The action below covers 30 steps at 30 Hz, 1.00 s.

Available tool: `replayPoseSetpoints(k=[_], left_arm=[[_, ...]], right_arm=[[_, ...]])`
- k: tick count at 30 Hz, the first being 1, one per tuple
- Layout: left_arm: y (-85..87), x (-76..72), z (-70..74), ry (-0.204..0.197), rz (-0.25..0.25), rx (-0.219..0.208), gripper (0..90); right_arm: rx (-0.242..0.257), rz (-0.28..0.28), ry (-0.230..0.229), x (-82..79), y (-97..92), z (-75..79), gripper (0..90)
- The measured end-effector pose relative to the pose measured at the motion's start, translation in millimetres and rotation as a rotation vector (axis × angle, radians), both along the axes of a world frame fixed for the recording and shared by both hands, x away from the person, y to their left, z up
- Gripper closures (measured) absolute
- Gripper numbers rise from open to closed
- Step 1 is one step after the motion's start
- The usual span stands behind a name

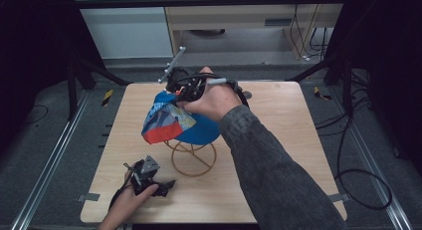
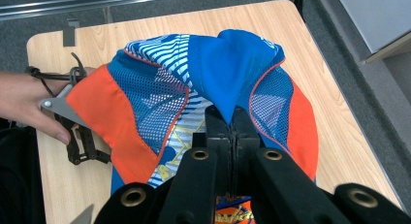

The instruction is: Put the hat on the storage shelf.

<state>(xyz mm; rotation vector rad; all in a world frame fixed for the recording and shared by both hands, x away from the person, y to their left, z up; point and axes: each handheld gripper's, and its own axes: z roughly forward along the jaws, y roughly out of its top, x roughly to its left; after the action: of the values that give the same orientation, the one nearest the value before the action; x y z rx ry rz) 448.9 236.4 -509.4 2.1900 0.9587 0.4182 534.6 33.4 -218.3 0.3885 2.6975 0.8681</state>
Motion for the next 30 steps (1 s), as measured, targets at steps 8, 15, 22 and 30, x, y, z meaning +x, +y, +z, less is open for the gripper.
replayPoseSetpoints(k=[8,15,22,30], left_arm=[[0.0,0.0,0.0,0.000,0.000,0.000,0.0],[0.0,0.1,0.0,0.000,-0.001,0.000,0.0],[0.0,0.1,-0.1,0.000,-0.001,0.000,0.0],[0.1,0.2,0.0,0.000,-0.002,0.000,0.0]], right_arm=[[-0.002,0.003,0.006,1.1,2.2,-3.4,88.8],[0.006,0.000,0.019,0.3,-0.3,-7.3,81.7],[0.025,-0.007,0.035,-1.7,-3.3,-7.5,66.5],[0.038,-0.010,0.041,-4.6,-6.1,-9.1,57.3]])
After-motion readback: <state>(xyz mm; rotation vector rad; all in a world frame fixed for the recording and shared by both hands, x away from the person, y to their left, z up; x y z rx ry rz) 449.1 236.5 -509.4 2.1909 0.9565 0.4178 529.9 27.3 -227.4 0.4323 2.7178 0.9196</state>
